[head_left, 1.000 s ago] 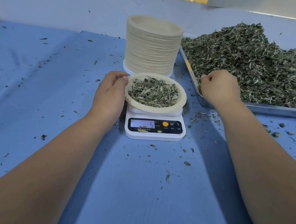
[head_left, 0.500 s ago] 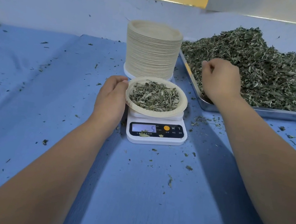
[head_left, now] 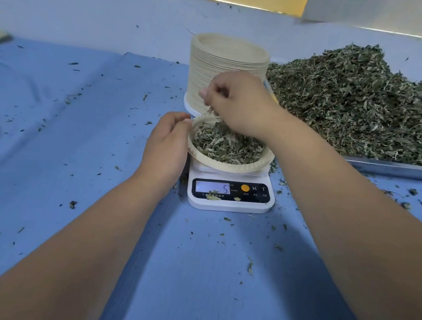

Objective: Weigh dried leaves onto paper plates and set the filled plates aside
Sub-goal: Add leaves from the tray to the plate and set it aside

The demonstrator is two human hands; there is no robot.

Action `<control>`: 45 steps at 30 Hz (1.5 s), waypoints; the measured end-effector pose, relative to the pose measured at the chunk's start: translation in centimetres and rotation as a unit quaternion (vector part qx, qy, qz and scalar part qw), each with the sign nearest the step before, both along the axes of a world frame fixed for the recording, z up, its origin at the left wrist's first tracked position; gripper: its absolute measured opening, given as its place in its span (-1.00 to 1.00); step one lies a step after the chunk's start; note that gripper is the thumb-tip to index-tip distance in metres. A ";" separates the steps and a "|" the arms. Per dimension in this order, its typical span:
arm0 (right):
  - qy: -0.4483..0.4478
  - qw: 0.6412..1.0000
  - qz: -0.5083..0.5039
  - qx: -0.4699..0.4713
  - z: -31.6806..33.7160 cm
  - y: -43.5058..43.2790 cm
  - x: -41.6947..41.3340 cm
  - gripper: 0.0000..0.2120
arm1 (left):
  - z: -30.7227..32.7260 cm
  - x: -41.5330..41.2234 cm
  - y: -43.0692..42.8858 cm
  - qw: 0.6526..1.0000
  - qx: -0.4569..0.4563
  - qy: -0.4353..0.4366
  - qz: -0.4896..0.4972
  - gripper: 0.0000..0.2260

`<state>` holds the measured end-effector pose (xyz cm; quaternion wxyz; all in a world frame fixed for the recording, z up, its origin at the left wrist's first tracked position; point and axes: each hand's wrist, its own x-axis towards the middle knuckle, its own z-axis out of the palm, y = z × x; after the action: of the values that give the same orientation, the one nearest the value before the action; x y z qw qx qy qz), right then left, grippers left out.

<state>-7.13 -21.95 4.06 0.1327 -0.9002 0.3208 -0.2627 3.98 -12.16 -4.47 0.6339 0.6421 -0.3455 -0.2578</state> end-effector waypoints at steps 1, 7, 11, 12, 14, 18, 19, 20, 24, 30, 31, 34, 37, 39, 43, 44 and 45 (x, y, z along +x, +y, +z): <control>0.019 1.000 0.015 0.006 -0.1 0.0 0.1 -0.71 | 0.0 0.1 0.0 1.000 -0.002 -0.001 -0.002 -0.84; -0.085 0.990 0.050 0.098 -0.4 -0.4 -0.7 -0.86 | -0.1 0.3 -0.2 1.000 -0.007 -0.016 -0.006 -0.84; -0.167 0.978 0.025 0.123 -0.5 -0.8 -1.6 -0.89 | -0.2 0.3 -0.3 1.000 -0.009 -0.015 -0.004 -0.83; -0.195 0.972 0.018 0.127 -0.5 -0.9 -1.8 -0.89 | -0.3 0.3 -0.3 1.000 -0.010 -0.015 -0.005 -0.83; -0.254 0.959 -0.002 0.126 -0.7 -1.2 -2.3 -0.88 | -0.3 0.3 -0.3 1.000 -0.008 -0.019 -0.008 -0.83; -0.307 0.942 -0.066 0.122 -1.2 -2.2 -3.5 -0.79 | -0.3 0.4 -0.3 1.000 -0.006 -0.020 -0.009 -0.83; -0.304 0.941 -0.081 0.121 -1.4 -2.5 -3.9 -0.78 | -0.3 0.3 -0.3 1.000 -0.006 -0.019 -0.009 -0.83; -0.296 0.943 -0.101 0.110 -1.6 -2.9 -4.5 -0.78 | -0.4 0.3 -0.3 1.000 -0.006 -0.019 -0.008 -0.83; -0.208 0.954 -0.214 0.010 -2.5 -4.9 -8.1 -0.79 | -0.3 0.2 -0.3 1.000 -0.003 -0.013 -0.007 -0.83; 0.033 0.961 -0.273 -0.027 -4.5 -4.0 -11.6 -0.70 | -0.2 0.2 -0.2 1.000 -0.001 -0.013 -0.007 -0.83; 0.028 0.964 -0.260 -0.047 -4.7 -3.4 -11.8 -0.74 | -0.2 0.2 -0.2 1.000 0.000 -0.013 -0.008 -0.84; 0.014 0.971 -0.183 -0.150 -4.9 -1.2 -12.5 -0.81 | -0.3 0.3 -0.1 1.000 0.001 -0.013 -0.008 -0.84; 0.012 0.975 -0.157 -0.154 -5.5 1.5 -13.7 -0.89 | -0.3 0.3 -0.2 1.000 0.001 -0.019 -0.006 -0.84; 0.030 0.984 -0.147 -0.101 -6.6 2.7 -14.2 -0.91 | -0.3 0.3 -0.3 1.000 0.005 -0.024 -0.008 -0.84; 0.076 0.989 -0.122 0.012 -8.3 3.0 -13.9 -0.59 | -0.3 0.1 -0.3 1.000 0.006 -0.016 -0.007 -0.84; 0.077 0.990 -0.115 0.030 -8.4 2.8 -13.5 -0.56 | -0.2 0.1 -0.2 1.000 0.003 -0.008 -0.005 -0.84; 0.078 0.991 -0.106 0.039 -8.4 2.6 -13.2 -0.58 | 0.0 0.2 -0.2 1.000 0.004 -0.001 -0.004 -0.83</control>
<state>-20.34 -19.31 -4.30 0.1137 -0.8730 0.4338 -0.1915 4.16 -12.34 -4.48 0.6297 0.6437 -0.3478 -0.2611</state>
